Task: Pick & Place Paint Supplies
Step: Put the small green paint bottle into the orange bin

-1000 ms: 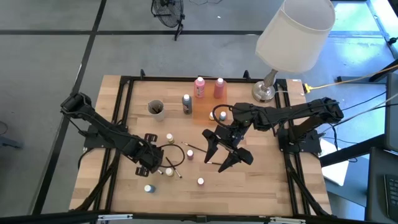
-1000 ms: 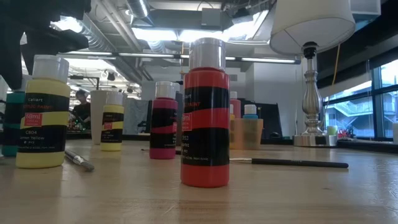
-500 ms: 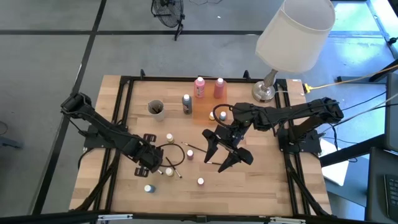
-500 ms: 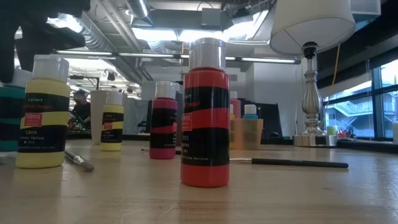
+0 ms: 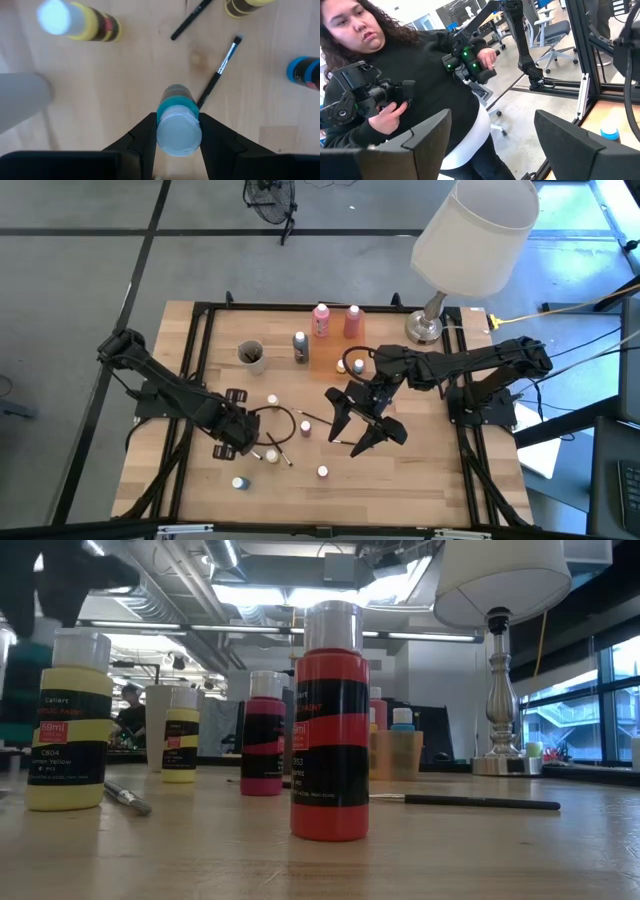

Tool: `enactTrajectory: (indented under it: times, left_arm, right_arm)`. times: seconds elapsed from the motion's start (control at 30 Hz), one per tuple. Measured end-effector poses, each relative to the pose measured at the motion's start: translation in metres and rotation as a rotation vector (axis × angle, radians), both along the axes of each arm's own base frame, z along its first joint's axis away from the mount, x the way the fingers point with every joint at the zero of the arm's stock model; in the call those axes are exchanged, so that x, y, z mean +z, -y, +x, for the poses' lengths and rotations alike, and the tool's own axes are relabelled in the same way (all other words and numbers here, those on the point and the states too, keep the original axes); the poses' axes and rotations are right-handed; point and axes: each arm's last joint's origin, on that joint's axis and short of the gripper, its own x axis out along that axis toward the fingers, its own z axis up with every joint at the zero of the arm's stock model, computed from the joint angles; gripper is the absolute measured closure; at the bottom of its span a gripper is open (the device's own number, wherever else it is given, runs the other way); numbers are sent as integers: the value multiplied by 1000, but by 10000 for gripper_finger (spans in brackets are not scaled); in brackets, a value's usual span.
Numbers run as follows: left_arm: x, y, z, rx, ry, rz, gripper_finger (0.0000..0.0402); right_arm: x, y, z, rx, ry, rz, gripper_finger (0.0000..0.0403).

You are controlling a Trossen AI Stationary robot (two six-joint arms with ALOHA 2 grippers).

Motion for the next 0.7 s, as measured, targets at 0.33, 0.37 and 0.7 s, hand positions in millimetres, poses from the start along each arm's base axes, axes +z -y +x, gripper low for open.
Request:
enactTrajectory:
  times: [0.33, 0.37, 0.7]
  left_arm:
    - [46, -2, -2, 1, 14, 18, 283]
    - [51, -2, -1, 1, 27, 16, 283]
    - [103, -12, -3, 4, 167, 111, 283]
  right_arm:
    - [1, 0, 0, -2, 14, 2, 112]
    - [1, 0, 0, -2, 15, 2, 112]
    - [10, -4, -3, 10, 64, 29, 112]
